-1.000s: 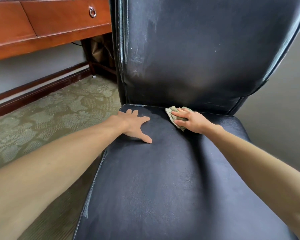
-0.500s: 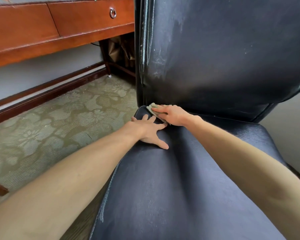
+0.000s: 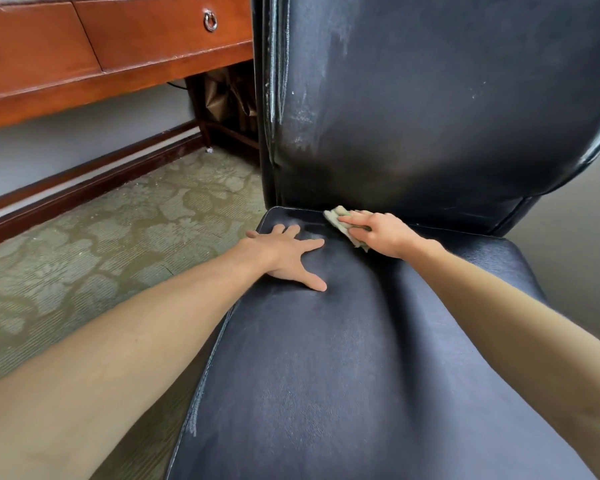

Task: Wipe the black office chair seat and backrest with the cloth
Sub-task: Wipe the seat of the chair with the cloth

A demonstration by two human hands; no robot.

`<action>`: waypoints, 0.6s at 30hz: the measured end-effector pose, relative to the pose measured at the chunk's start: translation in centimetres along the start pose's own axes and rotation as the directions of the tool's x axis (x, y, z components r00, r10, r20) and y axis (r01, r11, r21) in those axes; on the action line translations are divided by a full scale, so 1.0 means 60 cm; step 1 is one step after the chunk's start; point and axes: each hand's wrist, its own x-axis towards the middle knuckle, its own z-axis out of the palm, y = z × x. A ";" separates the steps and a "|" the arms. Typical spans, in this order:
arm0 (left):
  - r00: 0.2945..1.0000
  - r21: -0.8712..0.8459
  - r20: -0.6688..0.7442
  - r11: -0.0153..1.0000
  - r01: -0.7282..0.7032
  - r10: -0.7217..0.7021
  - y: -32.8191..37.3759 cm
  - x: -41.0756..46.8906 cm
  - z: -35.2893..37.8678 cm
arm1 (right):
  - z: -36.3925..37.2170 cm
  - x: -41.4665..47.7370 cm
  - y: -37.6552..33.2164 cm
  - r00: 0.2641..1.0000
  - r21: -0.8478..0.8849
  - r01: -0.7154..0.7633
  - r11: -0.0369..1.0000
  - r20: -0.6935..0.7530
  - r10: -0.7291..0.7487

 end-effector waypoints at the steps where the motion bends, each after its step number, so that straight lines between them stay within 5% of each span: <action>1: 1.000 -0.008 -0.004 1.000 -0.003 0.003 -0.002 0.001 0.001 | -0.003 -0.014 0.018 1.000 0.011 -0.020 1.000 -0.015 0.020; 9: 1.000 -0.036 -0.006 0.999 -0.012 0.012 0.001 0.010 0.007 | -0.006 -0.046 0.038 0.995 -0.091 -0.098 0.991 -0.032 0.095; 18: 0.999 0.005 0.040 1.000 -0.005 0.004 0.004 0.013 -0.003 | 0.007 0.018 -0.069 0.997 0.000 -0.062 0.998 0.049 0.062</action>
